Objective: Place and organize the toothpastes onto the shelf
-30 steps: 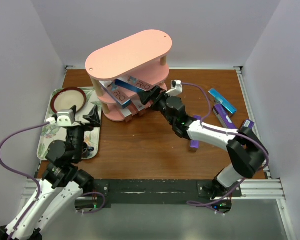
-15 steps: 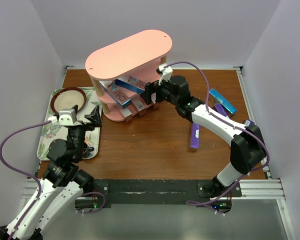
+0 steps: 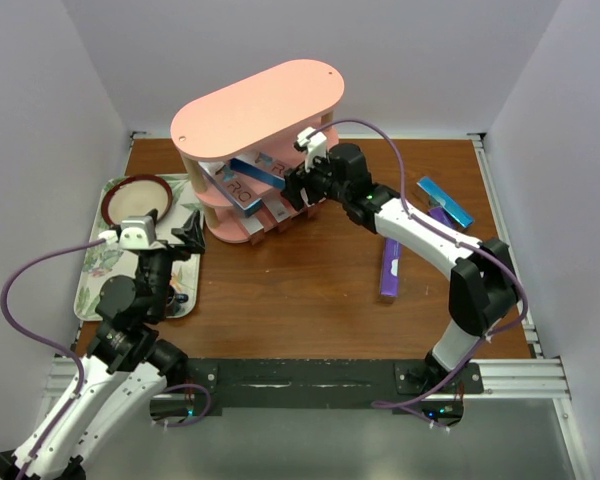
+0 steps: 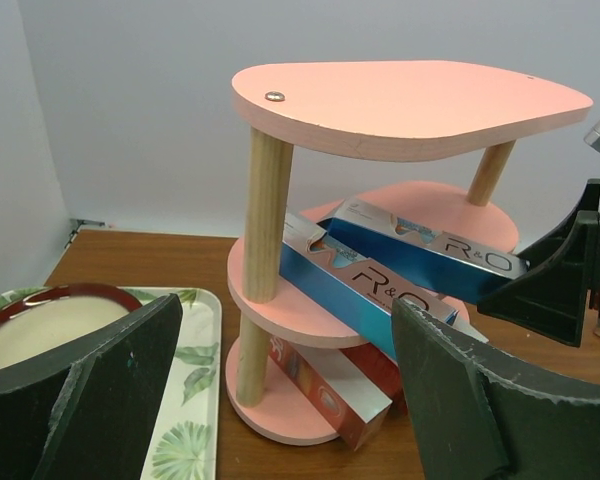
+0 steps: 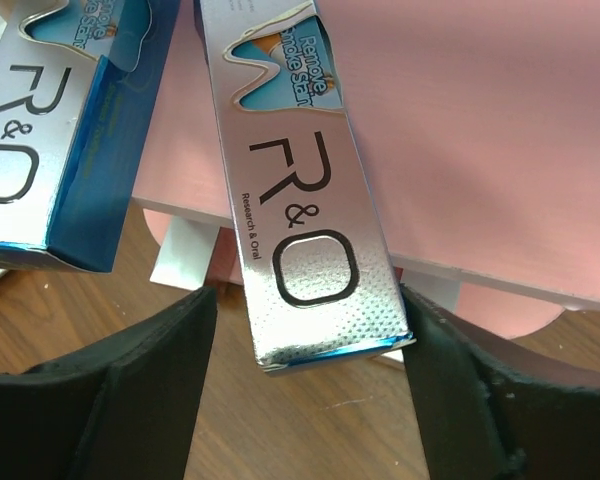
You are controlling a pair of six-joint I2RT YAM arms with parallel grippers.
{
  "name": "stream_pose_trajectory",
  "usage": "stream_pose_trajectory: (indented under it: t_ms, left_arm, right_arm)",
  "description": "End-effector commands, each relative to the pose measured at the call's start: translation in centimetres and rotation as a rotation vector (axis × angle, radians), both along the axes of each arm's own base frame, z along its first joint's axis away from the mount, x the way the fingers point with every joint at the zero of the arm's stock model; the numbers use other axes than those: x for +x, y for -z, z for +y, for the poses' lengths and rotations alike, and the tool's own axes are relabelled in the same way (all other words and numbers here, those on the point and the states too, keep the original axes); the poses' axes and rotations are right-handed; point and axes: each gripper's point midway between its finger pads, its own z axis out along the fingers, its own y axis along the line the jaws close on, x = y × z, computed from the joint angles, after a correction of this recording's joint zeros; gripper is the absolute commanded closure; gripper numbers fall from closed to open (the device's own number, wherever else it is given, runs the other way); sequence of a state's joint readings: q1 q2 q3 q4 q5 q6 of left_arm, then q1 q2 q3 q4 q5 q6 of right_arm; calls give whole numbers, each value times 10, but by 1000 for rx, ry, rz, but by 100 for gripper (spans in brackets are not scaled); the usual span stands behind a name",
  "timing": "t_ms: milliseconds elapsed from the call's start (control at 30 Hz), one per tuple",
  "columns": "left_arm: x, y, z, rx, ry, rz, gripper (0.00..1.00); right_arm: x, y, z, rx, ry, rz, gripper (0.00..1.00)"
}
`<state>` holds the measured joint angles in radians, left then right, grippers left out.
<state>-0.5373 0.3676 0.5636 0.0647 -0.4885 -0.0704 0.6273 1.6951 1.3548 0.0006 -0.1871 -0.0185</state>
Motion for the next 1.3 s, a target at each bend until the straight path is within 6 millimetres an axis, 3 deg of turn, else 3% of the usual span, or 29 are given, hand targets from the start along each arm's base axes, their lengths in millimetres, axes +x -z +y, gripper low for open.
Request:
stream_pose_trajectory:
  t_ms: [0,367,833,1033,1067,1100,1167,1267]
  left_arm:
    - [0,-10,-1,-30,9,-28,9]
    - [1,-9,-2,-29,16,-26,9]
    - [1,-10,-1,-32,15,-26,9]
    - [0,-10,0,-35,12,-29,10]
    - [0,-11,0,-36,12,-30,9]
    - [0,-11,0,-35,14,-30,9]
    - [-1,-12,0,-36,15,-33,9]
    - [0,-11,0,-35,15,-31,9]
  right_arm:
    - [0,-28,9,37,-56,-54,30]
    - [-17,-33,20,79,-106,-40,35]
    - [-19,-33,22,66,-87,-41,34]
    - [-12,-27,-8,19,36,-38,31]
    - [-13,-36,-16,29,48,-52,30]
    - [-15,-31,-23,23,56,-42,29]
    - [-19,-43,-37,59,84,-40,23]
    - [-20,-45,-65,68,130,-23,16]
